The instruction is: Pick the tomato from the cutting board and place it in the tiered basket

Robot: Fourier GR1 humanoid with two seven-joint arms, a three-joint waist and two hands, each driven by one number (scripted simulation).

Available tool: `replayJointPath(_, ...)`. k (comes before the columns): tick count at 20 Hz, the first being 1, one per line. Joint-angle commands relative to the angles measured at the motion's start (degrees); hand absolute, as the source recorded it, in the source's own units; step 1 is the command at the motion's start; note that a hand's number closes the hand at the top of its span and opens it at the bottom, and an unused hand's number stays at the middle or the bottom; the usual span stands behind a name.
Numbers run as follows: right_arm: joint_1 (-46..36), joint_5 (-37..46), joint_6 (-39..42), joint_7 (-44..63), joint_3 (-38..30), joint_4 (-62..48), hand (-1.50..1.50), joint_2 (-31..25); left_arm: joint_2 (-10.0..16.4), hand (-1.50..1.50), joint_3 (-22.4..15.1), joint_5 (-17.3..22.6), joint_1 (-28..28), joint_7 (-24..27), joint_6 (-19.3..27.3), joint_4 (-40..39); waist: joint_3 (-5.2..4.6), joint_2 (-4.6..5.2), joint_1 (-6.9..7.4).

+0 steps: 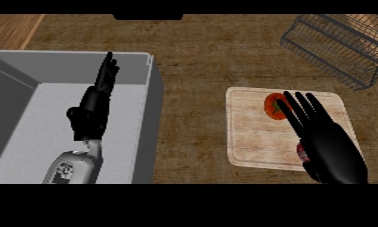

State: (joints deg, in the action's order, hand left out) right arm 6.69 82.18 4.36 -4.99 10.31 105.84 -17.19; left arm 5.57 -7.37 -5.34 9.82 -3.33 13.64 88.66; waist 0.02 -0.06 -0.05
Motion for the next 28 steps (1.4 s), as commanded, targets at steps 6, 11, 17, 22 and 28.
replayJointPath(6,-5.6,1.4,-0.4,-1.2,-2.1,-8.4,-1.5,2.6,-2.8,0.0,-0.4,-2.8,0.6,-0.8,0.2,-0.3,-0.02,0.07,0.07)
replayJointPath(11,-5.9,2.1,2.6,0.0,-1.1,-5.8,-1.5,4.5,-3.0,0.0,0.8,-2.3,-1.1,2.5,-1.5,-2.5,-0.03,0.05,-0.06)
replayJointPath(17,-8.4,4.3,-0.7,0.3,-1.0,-11.7,-1.5,6.2,-4.4,0.0,0.1,-3.8,-2.3,2.1,-1.3,-0.4,-0.03,0.05,0.02)
replayJointPath(22,-9.9,3.7,-2.7,-0.1,-1.6,-16.0,-1.5,8.0,-2.5,0.0,2.7,-3.1,-1.9,0.5,-3.5,1.3,-0.03,0.05,0.05)
replayJointPath(28,-8.8,2.4,-8.3,-2.7,-2.5,-20.2,-1.5,8.5,-2.4,0.0,4.1,-2.0,-3.3,2.8,-4.4,0.2,-0.02,0.06,0.05)
